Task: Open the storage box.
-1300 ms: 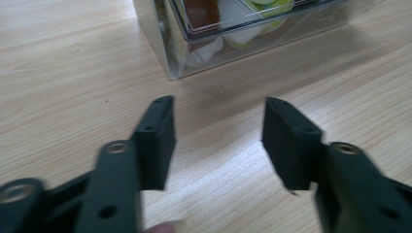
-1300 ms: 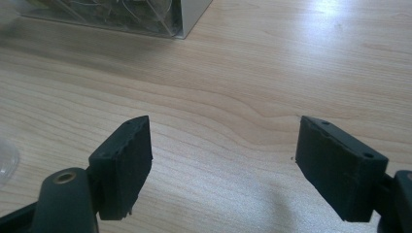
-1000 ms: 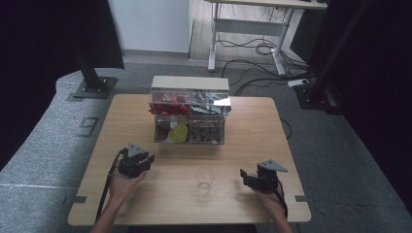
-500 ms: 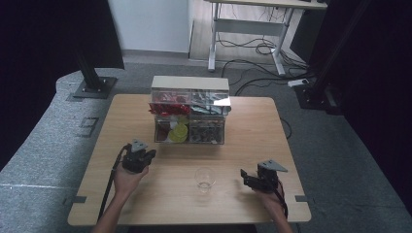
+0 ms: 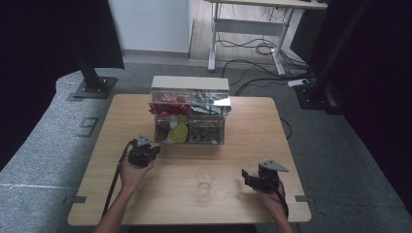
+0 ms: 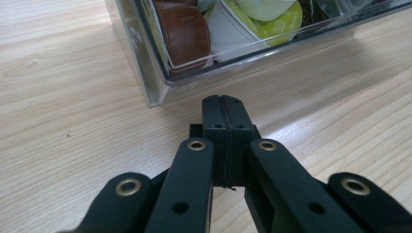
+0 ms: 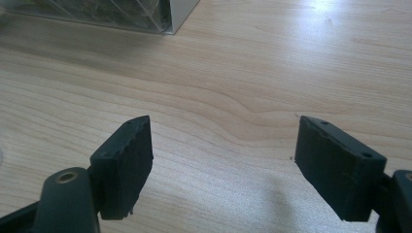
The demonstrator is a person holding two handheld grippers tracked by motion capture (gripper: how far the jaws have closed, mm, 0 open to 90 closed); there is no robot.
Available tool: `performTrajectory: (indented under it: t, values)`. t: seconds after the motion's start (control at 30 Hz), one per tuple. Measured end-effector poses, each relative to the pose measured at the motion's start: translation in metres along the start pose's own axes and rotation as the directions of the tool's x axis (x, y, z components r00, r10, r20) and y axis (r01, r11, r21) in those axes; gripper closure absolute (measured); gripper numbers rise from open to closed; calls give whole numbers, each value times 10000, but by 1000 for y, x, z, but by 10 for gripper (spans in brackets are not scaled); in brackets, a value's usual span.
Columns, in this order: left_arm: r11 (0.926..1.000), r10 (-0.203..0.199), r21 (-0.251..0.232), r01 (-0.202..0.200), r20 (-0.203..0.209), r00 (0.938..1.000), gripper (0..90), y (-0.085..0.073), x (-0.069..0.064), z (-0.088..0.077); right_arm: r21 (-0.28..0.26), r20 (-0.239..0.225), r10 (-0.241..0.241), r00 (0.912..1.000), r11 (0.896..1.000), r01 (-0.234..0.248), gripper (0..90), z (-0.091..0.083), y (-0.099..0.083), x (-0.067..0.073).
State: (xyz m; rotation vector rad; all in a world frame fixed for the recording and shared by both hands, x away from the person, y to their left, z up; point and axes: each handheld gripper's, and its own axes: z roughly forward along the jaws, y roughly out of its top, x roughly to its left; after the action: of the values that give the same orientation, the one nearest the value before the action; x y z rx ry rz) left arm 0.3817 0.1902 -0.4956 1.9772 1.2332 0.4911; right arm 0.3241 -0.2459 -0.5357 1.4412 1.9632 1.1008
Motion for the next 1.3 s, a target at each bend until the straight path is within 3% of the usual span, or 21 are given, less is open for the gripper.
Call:
performTrajectory:
  t: [0.6,1.3]
  values:
    - [9999,-112,21,112,-12,9999,900,6,5,9,3,51,-22,10000,10000,22,215,0,0,-1]
    - [9999,-14,-159,16,97,10000,900,8,1,2,70,71,-37,10000,10000,37,215,1,0,0]
